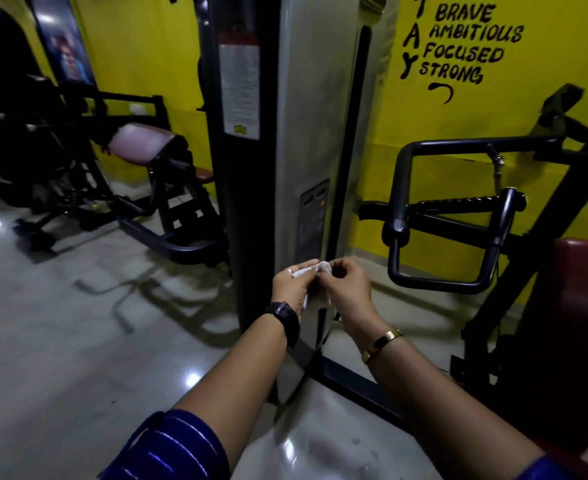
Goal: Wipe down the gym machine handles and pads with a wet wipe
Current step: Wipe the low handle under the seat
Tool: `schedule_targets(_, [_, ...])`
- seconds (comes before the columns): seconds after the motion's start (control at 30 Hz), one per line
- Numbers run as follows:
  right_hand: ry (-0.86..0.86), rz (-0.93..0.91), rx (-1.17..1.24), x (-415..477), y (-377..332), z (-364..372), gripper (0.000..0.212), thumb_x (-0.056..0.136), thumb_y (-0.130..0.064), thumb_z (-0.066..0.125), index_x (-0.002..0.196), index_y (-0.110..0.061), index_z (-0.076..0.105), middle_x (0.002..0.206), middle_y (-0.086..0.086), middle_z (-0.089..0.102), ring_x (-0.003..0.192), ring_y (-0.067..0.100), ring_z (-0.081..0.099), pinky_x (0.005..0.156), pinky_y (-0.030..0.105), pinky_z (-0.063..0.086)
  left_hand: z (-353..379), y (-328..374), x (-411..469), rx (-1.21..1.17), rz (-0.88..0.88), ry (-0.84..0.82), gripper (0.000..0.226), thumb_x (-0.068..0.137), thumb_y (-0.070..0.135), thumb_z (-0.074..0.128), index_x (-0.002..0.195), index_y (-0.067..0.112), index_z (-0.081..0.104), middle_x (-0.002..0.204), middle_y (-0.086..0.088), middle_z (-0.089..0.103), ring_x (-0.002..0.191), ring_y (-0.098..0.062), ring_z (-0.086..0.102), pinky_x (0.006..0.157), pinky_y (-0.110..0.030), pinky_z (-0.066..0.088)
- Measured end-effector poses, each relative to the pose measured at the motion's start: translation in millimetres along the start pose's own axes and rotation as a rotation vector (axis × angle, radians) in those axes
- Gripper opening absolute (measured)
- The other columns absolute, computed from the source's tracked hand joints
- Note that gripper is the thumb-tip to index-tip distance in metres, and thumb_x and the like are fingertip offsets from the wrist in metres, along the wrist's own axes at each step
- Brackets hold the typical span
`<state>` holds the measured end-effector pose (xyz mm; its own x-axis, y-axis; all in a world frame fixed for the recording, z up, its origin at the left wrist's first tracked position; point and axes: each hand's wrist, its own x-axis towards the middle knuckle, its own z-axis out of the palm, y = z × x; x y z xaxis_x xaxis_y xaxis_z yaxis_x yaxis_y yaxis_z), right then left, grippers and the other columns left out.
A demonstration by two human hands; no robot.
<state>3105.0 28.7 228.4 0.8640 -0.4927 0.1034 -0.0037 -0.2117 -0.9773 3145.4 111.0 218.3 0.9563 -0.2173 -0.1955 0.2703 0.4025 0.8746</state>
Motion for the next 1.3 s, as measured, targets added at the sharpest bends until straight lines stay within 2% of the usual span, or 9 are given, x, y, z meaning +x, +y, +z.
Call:
schedule_targets(0.1, [-0.057,-0.024,-0.010,-15.9,-5.0,14.7,0.008,0.088,-0.020,0.066,0.081,-0.019,0.062,0.082,0.004,0.068,0.079,0.018,0.064,0.066,0.029,0.052,-20.3,8.3,-12.0,-0.001,0.033,0.051,0.012,0.092,-0.006,0.057,0.095,0.000,0.067,0.078,-0.010,0.072,0.081,-0.024,0.068,0.092,-0.042,0.054])
schedule_targets(0.17, [-0.105,-0.035,-0.032,-26.5,-10.7,25.9,0.004,0.088,-0.019,0.065,0.087,-0.020,0.062,0.085,0.002,0.068,0.082,0.016,0.064,0.067,0.029,0.052,-33.9,15.8,-19.5,0.013,0.039,0.119,0.016,0.094,-0.004,0.055,0.107,-0.003,0.065,0.084,-0.012,0.070,0.086,-0.027,0.064,0.097,-0.046,0.049])
schedule_targets(0.37, [-0.348,-0.035,0.047,-55.4,-31.3,67.4,0.017,0.087,-0.011,0.065,0.098,-0.024,0.064,0.095,0.001,0.070,0.093,0.014,0.067,0.081,0.031,0.057,-77.9,43.4,-38.4,-0.090,-0.033,0.273,0.020,0.098,0.010,0.052,0.112,0.006,0.066,0.065,-0.008,0.065,0.054,-0.015,0.061,0.061,-0.030,0.050])
schedule_targets(0.53, [-0.583,0.036,0.147,-72.0,-46.1,108.2,0.022,0.092,-0.010,0.059,0.113,-0.010,0.065,0.100,0.010,0.071,0.092,0.020,0.069,0.082,0.031,0.057,-122.3,69.3,-52.1,-0.320,-0.061,0.223,0.042,0.104,0.044,0.030,0.116,0.013,0.056,0.094,-0.013,0.062,0.082,-0.022,0.061,0.067,-0.032,0.046])
schedule_targets(0.67, [-0.774,0.089,0.213,-80.7,-57.7,136.3,0.031,0.092,-0.002,0.054,0.121,-0.013,0.056,0.111,0.013,0.067,0.101,0.023,0.067,0.088,0.031,0.055,-155.3,81.4,-56.2,-0.286,-0.013,0.261,0.033,0.097,0.044,0.050,0.099,0.013,0.063,0.087,-0.011,0.065,0.073,-0.021,0.065,0.063,-0.032,0.050])
schedule_targets(0.77, [-0.732,0.088,0.257,-84.8,-63.1,160.7,0.027,0.091,0.002,0.055,0.117,-0.006,0.057,0.103,0.012,0.068,0.088,0.018,0.068,0.076,0.026,0.057,-181.2,89.0,-52.0,-0.226,0.068,0.334,0.023,0.098,0.023,0.053,0.116,0.012,0.063,0.088,-0.013,0.067,0.068,-0.021,0.066,0.056,-0.028,0.052])
schedule_targets(0.9, [-0.472,0.126,0.141,-80.1,-59.1,204.7,0.014,0.090,-0.011,0.062,0.104,-0.014,0.059,0.105,0.010,0.065,0.090,0.019,0.064,0.068,0.025,0.052,-216.0,113.3,-47.7,-0.338,0.109,0.302,0.038,0.106,0.008,0.030,0.143,0.001,0.037,0.142,-0.025,0.044,0.131,-0.037,0.046,0.096,-0.040,0.044])
schedule_targets(1.07, [-0.621,0.211,0.012,-89.5,-67.0,268.7,0.030,0.090,-0.037,0.064,0.108,-0.013,0.061,0.095,0.004,0.063,0.081,0.014,0.057,0.064,0.026,0.048,-279.4,140.5,-30.8,-0.270,0.144,0.336,0.041,0.106,0.006,0.029,0.146,0.001,0.034,0.148,-0.024,0.041,0.137,-0.033,0.041,0.093,-0.037,0.043])
schedule_targets(1.3, [-0.610,0.279,0.099,-102.5,-97.8,373.3,0.011,0.084,-0.001,0.062,0.095,0.003,0.063,0.088,0.013,0.062,0.081,0.024,0.055,0.070,0.034,0.046,-375.2,194.4,-8.7,-0.328,0.176,0.428,0.041,0.105,0.002,0.031,0.145,-0.003,0.034,0.148,-0.027,0.038,0.139,-0.039,0.035,0.114,-0.050,0.029])
